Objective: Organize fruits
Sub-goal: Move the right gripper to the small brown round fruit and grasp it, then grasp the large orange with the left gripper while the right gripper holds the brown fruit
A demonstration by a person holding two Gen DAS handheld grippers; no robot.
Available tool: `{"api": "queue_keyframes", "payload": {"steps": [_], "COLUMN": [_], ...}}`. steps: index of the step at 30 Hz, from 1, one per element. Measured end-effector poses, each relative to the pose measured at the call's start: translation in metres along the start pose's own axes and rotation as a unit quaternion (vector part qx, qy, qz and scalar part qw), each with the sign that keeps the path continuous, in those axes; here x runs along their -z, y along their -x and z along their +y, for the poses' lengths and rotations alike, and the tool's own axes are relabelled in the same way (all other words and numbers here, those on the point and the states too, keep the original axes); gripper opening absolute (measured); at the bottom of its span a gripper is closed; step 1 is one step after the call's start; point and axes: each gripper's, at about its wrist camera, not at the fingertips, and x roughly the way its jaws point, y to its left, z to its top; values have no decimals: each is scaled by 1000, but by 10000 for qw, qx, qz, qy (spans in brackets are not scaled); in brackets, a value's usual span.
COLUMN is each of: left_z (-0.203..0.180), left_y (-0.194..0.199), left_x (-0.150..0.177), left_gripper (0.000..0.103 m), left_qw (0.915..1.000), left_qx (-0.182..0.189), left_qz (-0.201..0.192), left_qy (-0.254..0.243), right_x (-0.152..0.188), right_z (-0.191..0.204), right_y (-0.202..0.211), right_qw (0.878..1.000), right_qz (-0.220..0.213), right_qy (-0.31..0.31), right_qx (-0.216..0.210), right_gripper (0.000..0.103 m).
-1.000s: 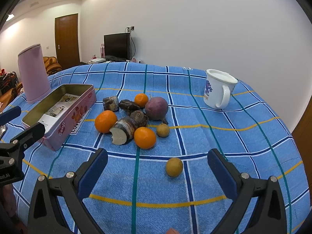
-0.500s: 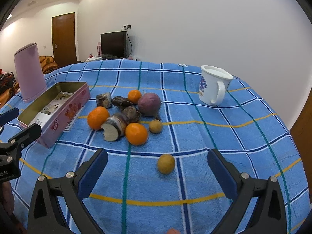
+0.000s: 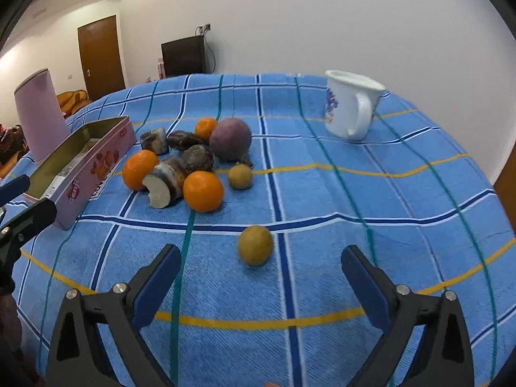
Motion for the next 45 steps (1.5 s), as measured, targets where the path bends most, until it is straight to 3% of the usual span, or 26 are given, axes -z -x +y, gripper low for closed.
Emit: {"api": "queue_keyframes", "payload": {"steps": [7, 13, 15, 19, 27, 30, 32, 37, 45], "left_z": [-12, -28, -32, -29, -25, -16, -10, -20, -16], "left_y": [-12, -31, -41, -72, -94, -101, -105, -112, -112], "left_x": [-13, -30, -36, -44, -44, -45, -42, -36, -33], "left_gripper": [103, 102, 97, 70, 68, 55, 52, 49, 46], "left_qw": [9999, 9992, 9990, 9972, 9937, 9916, 9894, 9891, 9907], "left_qx": [66, 242, 198, 208, 529, 575, 635, 574, 684], "left_qz": [83, 288, 311, 718, 943, 1042, 1137, 1267, 1084], "left_qy": [-109, -162, -234, -50, 282, 502, 636, 491, 461], "right_x": [-5, -5, -6, -8, -8, -8, -8, -8, -6], "right_z": [-5, -7, -8, -9, -11, -10, -12, -9, -9], "right_y": [-26, -27, -27, -25, -25, -25, -25, -27, -27], "right_qw": [9984, 9978, 9977, 9975, 9969, 9972, 9970, 9972, 9971], "right_qz": [490, 444, 383, 317, 332, 328, 344, 393, 392], "right_qy": [-159, -213, -258, -285, -315, -285, -308, -246, -248], "right_qx": [-234, -446, -494, -571, -632, -616, -628, -580, -596], "right_gripper": [60, 35, 35, 35, 35, 35, 35, 35, 35]}}
